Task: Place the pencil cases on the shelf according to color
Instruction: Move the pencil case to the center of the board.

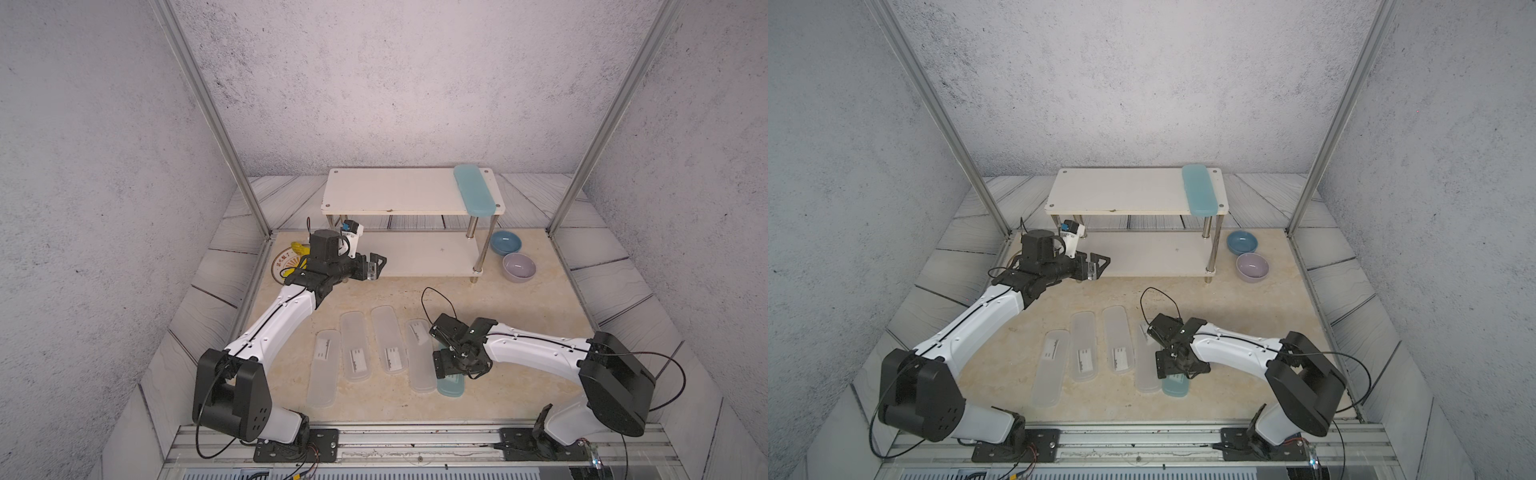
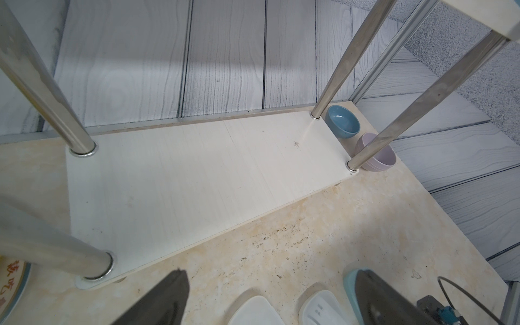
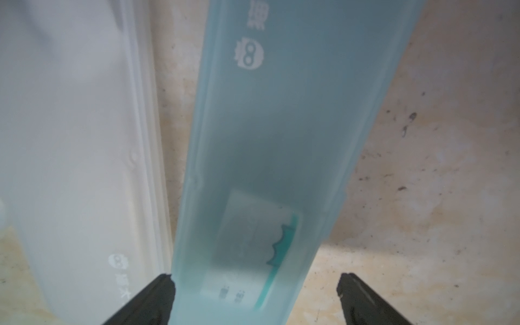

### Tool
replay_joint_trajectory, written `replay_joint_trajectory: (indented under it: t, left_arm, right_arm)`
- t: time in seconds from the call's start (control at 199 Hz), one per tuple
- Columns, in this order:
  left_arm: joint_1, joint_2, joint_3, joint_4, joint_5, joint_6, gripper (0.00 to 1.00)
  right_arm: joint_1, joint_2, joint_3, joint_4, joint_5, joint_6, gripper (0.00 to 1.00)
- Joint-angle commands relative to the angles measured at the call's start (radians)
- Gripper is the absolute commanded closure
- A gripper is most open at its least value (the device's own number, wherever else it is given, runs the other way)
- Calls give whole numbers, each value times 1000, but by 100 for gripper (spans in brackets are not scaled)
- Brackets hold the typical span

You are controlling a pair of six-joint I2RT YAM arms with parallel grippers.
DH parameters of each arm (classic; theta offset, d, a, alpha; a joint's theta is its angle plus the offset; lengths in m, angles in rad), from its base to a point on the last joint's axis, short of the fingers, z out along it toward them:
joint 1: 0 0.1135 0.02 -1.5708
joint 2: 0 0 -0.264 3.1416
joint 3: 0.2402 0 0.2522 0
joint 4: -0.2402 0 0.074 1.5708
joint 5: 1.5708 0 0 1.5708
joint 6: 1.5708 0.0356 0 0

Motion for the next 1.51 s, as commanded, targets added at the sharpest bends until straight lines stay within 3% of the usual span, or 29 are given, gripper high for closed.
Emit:
replay_joint_trajectory:
  t: [0.0,0.432,0.823,1.034,1.204,1.37,1.5]
  left_arm:
    - [-3,-3,16,11,21,-4,1]
    - [-3,-7,12,8,12,5,1]
    - [-4,6,13,12,24,-3,1]
    - [-4,7,13,12,26,-1,1]
    - [-10,8,22,-18,11,30,1]
    - [-38,-8,32,-78,15,22,1]
    - [-49,-76,-25,-131,36,-54,1]
  right_arm:
    - [5,20,20,-4,27,-8,4]
    - [-1,74,18,-49,94,-8,3]
    - [-119,-124,-110,-120,130,-26,2]
    - [-120,-286,-86,-141,87,-82,0]
    - [-121,-449,-206,-72,24,-101,0]
    - [-121,-425,-231,-87,18,-77,0]
    - [-119,-388,-230,-85,44,-83,0]
